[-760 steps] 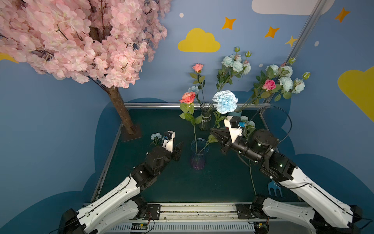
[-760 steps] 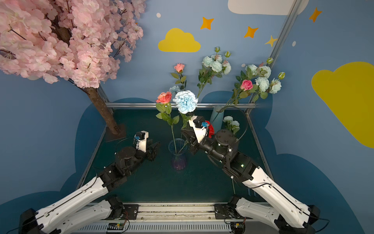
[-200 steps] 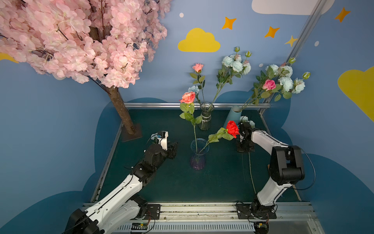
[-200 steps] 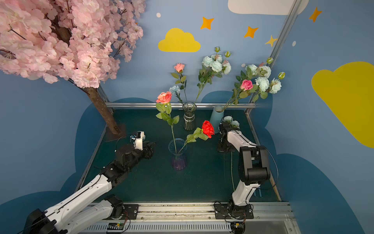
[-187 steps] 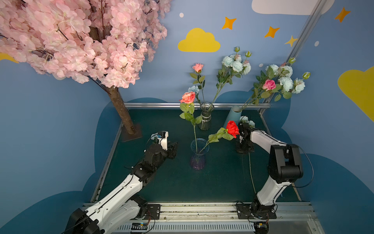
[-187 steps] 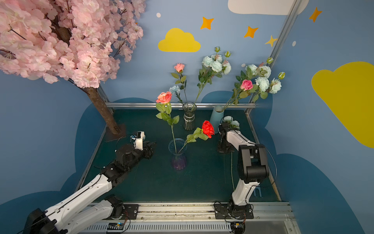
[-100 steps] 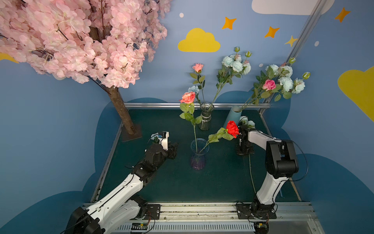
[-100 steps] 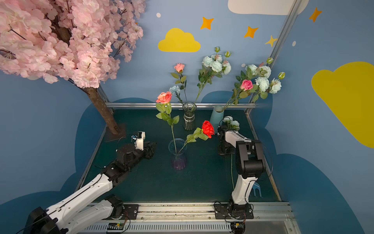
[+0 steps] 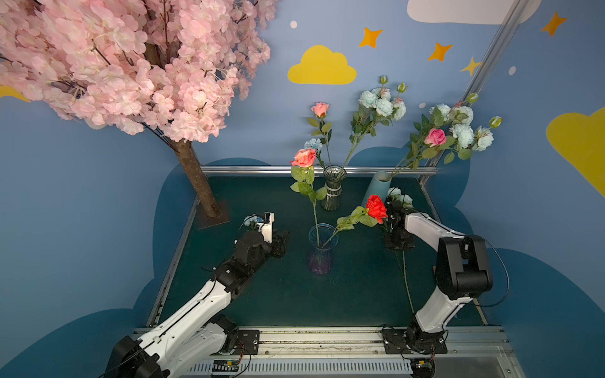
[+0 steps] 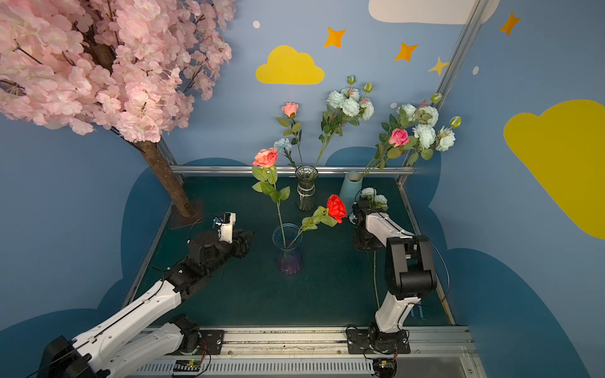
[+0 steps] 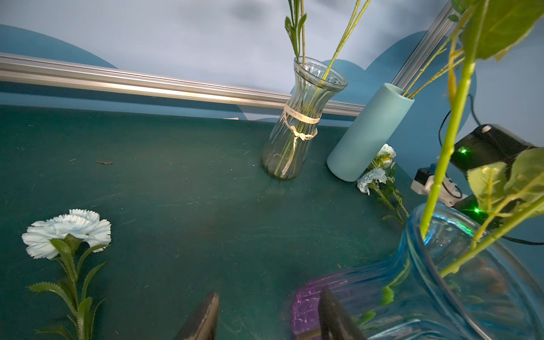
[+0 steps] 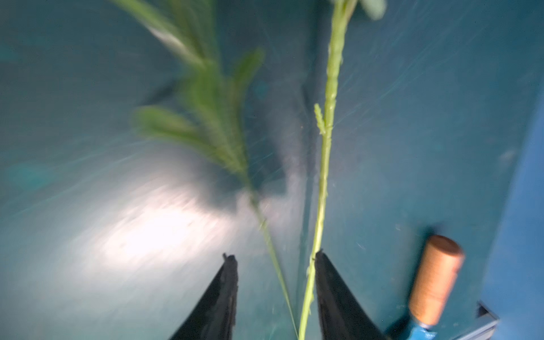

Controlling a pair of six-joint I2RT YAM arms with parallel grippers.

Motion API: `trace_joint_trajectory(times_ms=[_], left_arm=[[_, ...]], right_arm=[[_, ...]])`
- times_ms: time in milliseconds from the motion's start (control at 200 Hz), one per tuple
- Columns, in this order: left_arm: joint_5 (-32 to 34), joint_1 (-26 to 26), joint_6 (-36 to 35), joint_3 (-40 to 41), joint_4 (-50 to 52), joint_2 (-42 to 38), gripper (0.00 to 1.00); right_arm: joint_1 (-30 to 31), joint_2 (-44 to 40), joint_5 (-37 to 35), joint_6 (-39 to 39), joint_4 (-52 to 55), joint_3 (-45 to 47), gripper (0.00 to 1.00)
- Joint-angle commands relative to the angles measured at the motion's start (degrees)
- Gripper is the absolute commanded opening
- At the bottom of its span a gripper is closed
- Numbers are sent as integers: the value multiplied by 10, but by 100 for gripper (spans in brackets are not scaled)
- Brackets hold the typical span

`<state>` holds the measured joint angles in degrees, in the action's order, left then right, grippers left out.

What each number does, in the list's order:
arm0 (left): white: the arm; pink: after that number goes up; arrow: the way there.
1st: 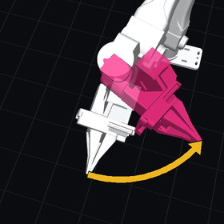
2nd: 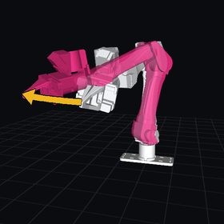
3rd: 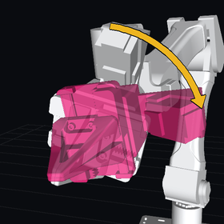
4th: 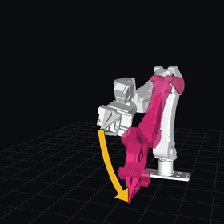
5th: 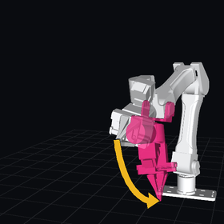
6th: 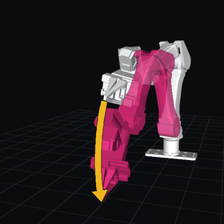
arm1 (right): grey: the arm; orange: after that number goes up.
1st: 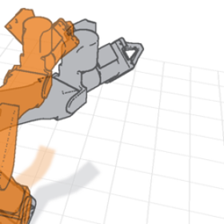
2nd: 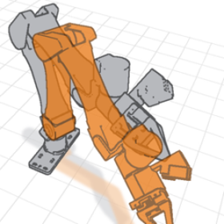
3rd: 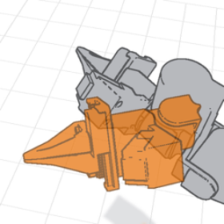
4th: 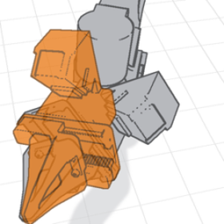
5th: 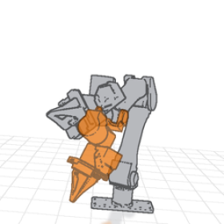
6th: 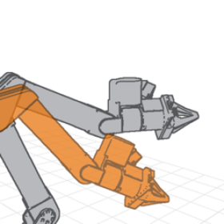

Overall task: Pick out blue flowers from the vase
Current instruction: Place the flower at the center of the board.

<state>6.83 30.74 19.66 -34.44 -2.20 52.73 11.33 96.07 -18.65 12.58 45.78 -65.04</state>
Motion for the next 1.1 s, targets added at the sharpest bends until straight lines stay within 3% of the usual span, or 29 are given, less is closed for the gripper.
trace_joint_trajectory(times_ms=[0, 200, 370, 716, 1091], left_arm=[[-21, -3, -10, -58, 87, -15, 63], [-97, -2, -6, -168, 233, 21, 70], [-154, 12, 9, -227, 285, 54, 70], [-123, 72, -21, -395, 443, 194, 68], [-114, 81, -45, -508, 520, 314, 66]], right_arm=[[26, -82, 2, -7, -43, 28, 54], [45, -221, 148, -9, -227, 146, 60], [45, -271, 269, 7, -494, 303, 62], [49, -247, 278, 14, -468, 279, 61], [53, -247, 274, 13, -470, 282, 59]])
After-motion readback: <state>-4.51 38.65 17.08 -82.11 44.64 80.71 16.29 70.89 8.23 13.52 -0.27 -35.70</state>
